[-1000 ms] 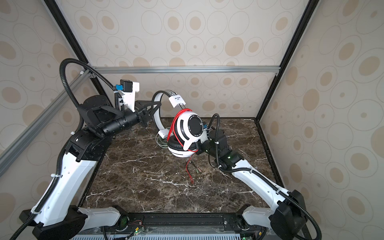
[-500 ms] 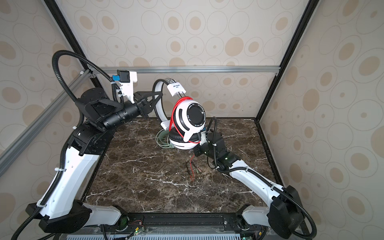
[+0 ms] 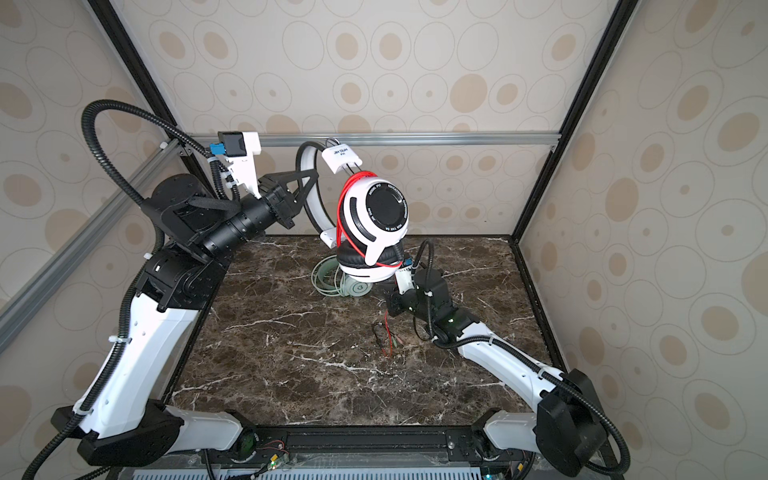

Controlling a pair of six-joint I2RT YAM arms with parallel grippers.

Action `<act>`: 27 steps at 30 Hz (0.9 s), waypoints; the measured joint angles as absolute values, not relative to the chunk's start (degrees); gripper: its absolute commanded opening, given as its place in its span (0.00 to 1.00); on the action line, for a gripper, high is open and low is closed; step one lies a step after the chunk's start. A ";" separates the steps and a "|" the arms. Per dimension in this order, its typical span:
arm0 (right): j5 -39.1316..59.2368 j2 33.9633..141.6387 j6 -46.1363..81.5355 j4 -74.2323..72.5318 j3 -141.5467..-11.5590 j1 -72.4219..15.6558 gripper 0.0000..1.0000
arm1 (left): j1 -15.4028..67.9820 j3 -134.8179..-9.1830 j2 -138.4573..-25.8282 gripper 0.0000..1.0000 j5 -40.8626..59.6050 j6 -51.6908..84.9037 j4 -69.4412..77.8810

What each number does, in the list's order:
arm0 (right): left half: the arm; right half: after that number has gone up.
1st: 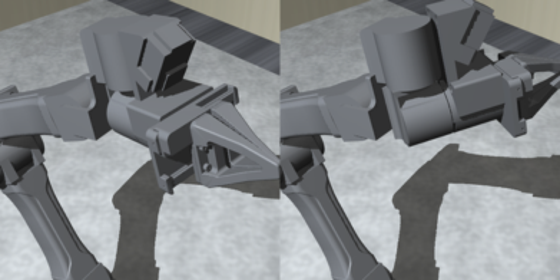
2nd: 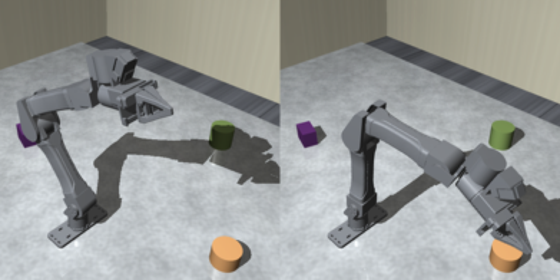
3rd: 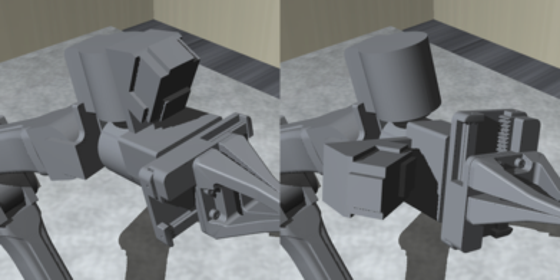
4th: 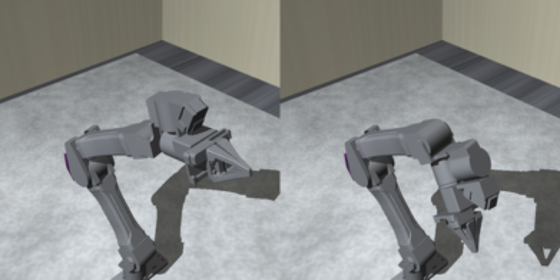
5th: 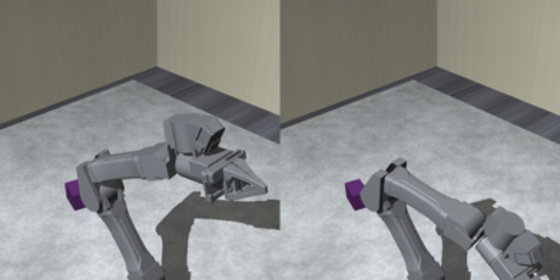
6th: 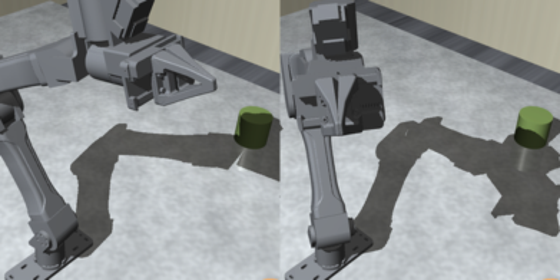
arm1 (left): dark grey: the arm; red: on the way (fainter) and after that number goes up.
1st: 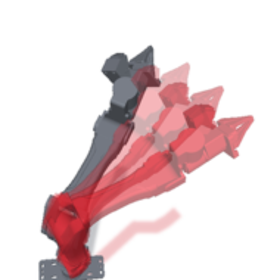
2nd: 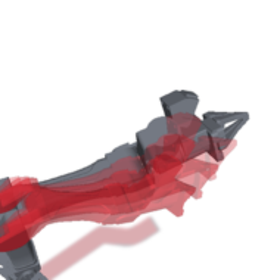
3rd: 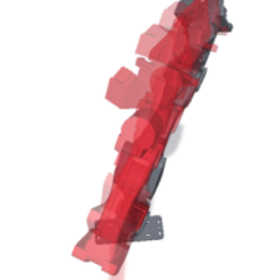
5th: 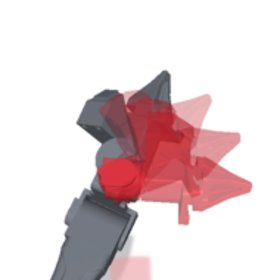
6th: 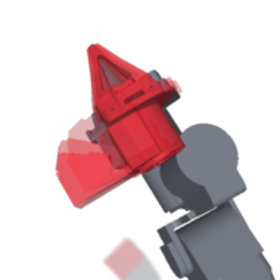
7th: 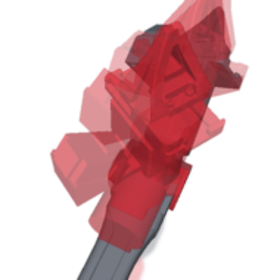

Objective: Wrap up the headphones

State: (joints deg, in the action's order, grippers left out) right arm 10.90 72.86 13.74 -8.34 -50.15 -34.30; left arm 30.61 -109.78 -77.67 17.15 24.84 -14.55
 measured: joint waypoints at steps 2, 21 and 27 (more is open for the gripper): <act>11.29 73.03 14.09 -8.36 -49.80 -34.30 0.11 | 30.61 -109.78 -77.67 0.00 14.92 25.74 -13.50; 8.84 72.10 13.54 -4.25 -49.17 -39.05 0.00 | 30.63 -104.53 -76.18 0.00 -5.34 34.57 -10.72; 4.54 69.78 11.07 0.10 -49.21 -44.07 0.00 | 30.65 -103.53 -76.16 0.00 -8.60 36.01 -10.92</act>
State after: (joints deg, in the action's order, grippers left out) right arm 4.54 69.78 11.07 0.10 -49.21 -44.07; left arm 30.65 -103.53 -76.16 -8.60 36.01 -10.92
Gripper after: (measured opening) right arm 0.045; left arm 0.067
